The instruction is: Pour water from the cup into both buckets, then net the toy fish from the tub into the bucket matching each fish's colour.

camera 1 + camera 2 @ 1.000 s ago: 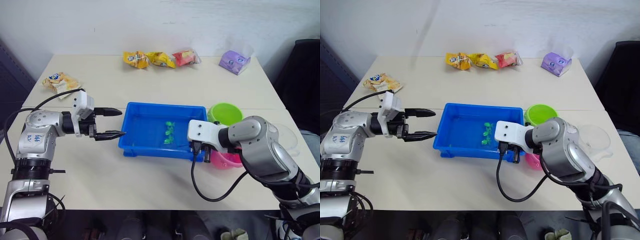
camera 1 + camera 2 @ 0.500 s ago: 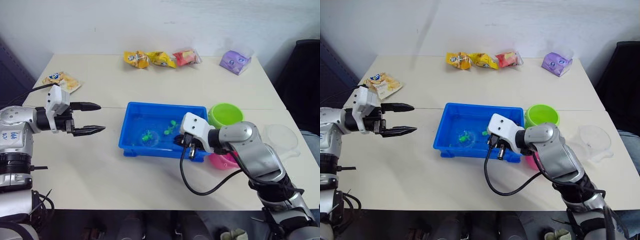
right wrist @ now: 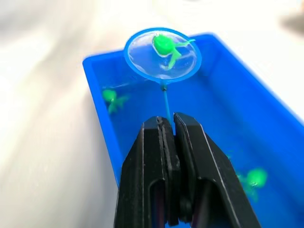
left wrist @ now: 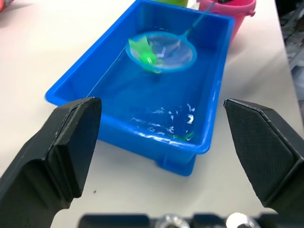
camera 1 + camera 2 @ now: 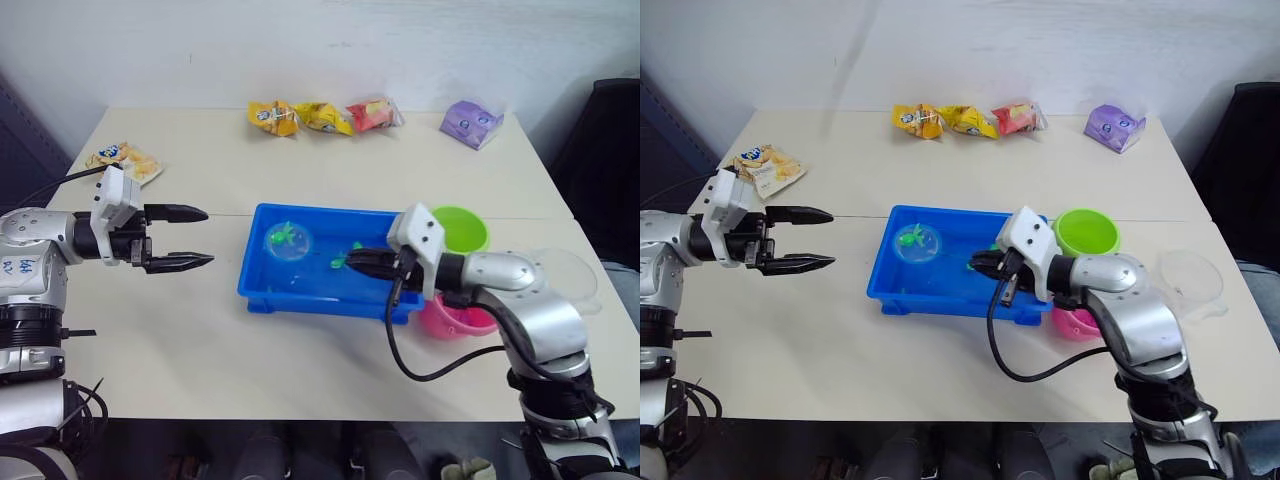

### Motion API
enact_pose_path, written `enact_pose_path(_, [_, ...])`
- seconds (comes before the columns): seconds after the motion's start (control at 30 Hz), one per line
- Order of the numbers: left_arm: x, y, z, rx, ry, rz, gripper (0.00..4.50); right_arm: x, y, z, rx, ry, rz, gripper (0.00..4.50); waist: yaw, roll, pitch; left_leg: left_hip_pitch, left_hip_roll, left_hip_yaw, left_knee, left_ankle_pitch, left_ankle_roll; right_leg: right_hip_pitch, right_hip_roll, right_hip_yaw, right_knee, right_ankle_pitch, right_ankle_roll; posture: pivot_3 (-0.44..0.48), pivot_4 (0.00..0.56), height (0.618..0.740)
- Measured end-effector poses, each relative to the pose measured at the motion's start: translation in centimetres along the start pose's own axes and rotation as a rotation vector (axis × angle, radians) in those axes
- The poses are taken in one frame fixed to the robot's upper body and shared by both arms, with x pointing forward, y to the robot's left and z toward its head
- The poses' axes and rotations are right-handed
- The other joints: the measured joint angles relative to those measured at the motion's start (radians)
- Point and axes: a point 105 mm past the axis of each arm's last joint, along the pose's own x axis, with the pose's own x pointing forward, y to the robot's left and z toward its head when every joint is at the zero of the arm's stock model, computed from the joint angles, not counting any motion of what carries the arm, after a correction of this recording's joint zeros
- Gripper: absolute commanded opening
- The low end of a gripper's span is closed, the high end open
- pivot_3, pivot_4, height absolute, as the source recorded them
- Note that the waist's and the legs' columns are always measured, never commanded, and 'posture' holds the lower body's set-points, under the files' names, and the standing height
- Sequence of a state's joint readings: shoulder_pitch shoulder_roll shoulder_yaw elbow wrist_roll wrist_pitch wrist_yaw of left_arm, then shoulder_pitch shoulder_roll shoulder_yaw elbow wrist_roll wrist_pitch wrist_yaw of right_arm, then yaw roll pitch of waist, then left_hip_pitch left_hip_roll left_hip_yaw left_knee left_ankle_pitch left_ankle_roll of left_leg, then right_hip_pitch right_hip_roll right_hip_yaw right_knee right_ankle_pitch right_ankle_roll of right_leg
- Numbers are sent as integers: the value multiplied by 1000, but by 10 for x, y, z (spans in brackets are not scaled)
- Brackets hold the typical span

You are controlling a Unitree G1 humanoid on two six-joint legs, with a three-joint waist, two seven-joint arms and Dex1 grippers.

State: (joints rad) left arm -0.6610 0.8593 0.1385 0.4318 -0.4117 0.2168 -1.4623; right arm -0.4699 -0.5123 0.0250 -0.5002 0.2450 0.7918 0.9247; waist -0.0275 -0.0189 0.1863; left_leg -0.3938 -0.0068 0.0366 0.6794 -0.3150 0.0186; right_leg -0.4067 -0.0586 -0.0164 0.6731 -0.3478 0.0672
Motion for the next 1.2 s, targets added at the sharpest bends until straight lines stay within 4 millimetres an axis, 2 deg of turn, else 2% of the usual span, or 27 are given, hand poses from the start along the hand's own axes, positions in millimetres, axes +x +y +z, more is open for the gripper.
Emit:
enact_pose_path(0.3, [35,-14,23,-32,-162,-25,4441,-71,-11,-4,44,-27,-223,0,4,0,0,0,0,0,0,0,0,1,0,0,-1,0,0,0,150,740])
enact_pose_path(0.5, [56,-8,26,-142,-259,48,4441,-121,-30,-16,97,-3,-431,0,1,0,0,2,0,0,0,0,0,2,0,1,-1,0,0,0,150,740])
enact_pose_path(0.67, [66,-4,28,-144,-304,81,4441,-148,-53,-27,42,76,-553,0,1,0,0,6,0,0,0,0,0,7,1,1,-5,0,0,0,150,740])
enact_pose_path(0.83, [73,-6,31,-113,-336,75,4441,-167,-78,-47,-166,223,-643,0,3,0,0,7,0,0,-1,0,0,10,1,0,-9,1,1,0,150,740])
enact_pose_path(0.97, [76,-8,29,-92,-329,66,4441,-176,-86,-64,-476,387,-620,0,4,0,0,7,0,0,-1,0,0,10,1,0,-9,1,1,0,150,740])
enact_pose_path(1.2, [75,-10,28,-90,-324,59,4441,-188,-93,-67,-880,489,-573,0,2,0,0,8,0,1,0,0,0,11,1,1,-9,1,1,0,150,740])
